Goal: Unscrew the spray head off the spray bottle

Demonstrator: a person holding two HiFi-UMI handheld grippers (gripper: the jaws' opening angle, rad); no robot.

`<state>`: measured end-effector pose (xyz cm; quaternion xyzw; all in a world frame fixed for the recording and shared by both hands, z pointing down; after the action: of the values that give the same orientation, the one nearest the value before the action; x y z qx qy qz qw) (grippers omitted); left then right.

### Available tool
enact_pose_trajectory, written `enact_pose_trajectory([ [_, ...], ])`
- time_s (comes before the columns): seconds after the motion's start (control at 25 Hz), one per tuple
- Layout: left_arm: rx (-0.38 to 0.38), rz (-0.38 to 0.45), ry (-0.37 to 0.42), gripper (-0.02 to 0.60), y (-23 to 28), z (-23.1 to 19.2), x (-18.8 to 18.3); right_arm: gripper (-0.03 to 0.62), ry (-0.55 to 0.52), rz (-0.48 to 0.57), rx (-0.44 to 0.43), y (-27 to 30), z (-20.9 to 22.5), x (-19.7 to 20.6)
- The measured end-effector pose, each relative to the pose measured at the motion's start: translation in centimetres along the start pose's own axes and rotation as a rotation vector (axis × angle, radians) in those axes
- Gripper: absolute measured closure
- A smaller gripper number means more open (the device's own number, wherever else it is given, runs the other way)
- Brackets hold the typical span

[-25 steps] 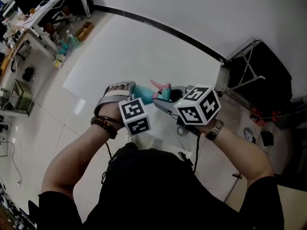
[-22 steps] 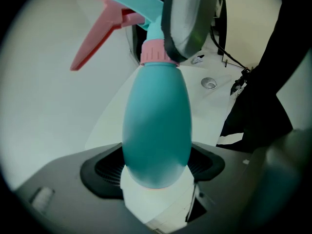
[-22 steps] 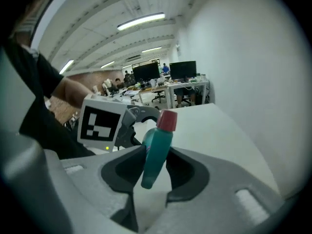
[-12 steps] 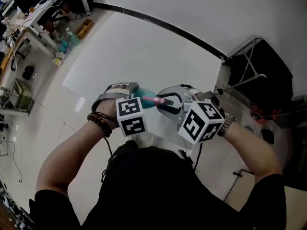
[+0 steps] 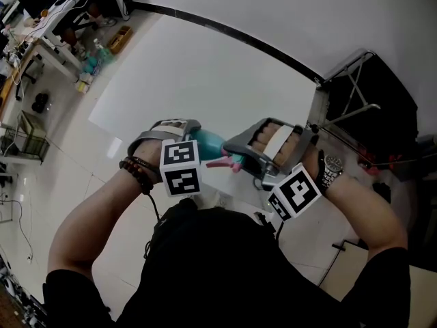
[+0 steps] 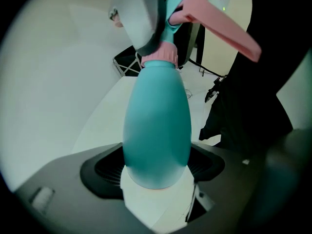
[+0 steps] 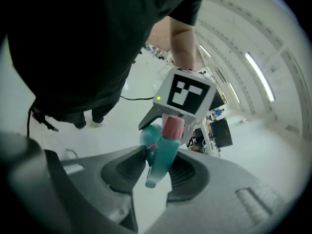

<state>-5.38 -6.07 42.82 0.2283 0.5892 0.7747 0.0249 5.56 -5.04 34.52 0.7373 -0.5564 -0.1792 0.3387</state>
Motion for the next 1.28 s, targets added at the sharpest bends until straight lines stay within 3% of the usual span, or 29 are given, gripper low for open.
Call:
enact_pose_trajectory([
  [0.12, 0.019, 0.003, 0.006, 0.166, 0.0, 0.3, 0.0, 0.476, -0.182, -0.021, 0.052, -0.2, -0.4, -0.6],
  [0.32, 0.043, 0.006, 0.016, 0.167, 0.0, 0.5, -0.2, 0.476, -0.377, -0.041, 0.105, -0.3, -1.9, -0.8],
  [0.52, 0.073, 0.017, 0.014, 0.167, 0.0, 0.8, -0.5, 0.476, -0.441, -0.041, 0.135, -0.7, -2.4, -0.7],
  [0.8, 0.239, -0.022, 0.031, 0.167, 0.5, 2.6, -0.4, 0.477, -0.572, 0.002, 0.093, -0.9, -4.0, -1.4],
  [0.88, 0.227, -0.015, 0.027, 0.167, 0.5, 2.6, -0.5, 0.476, -0.553, 0.004, 0.089, -0.9, -4.0, -1.3],
  [1.0, 0.183, -0.004, 0.007, 0.169, 0.6, 2.0, -0.5, 0.472, -0.442, -0.015, 0.087, -0.8, -3.2, -0.8],
  [1.08, 0.153, -0.009, -0.004, 0.169, 0.6, 1.5, -0.1, 0.355, -0.342, -0.036, 0.063, -0.7, -2.6, -0.3],
  [1.12, 0.138, -0.013, -0.013, 0.167, 0.6, 1.2, 0.2, 0.327, -0.292, -0.046, 0.048, -0.8, -2.1, -0.1],
  [1.28, 0.074, -0.033, -0.059, 0.167, 1.0, 0.0, 1.6, 0.289, -0.073, -0.085, -0.003, -1.5, -0.9, 1.9],
])
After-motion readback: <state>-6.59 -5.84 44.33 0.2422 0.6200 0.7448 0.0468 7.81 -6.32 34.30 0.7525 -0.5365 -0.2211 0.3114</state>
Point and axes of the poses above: the fingertips, and each gripper's own axes: y forward along the fingers, z to its right, x out of its underside, the point moved 7 cm from there along -y, backward along the fingers, and after that the axes turned 5 degrees about -y, right-handed, at the moved point
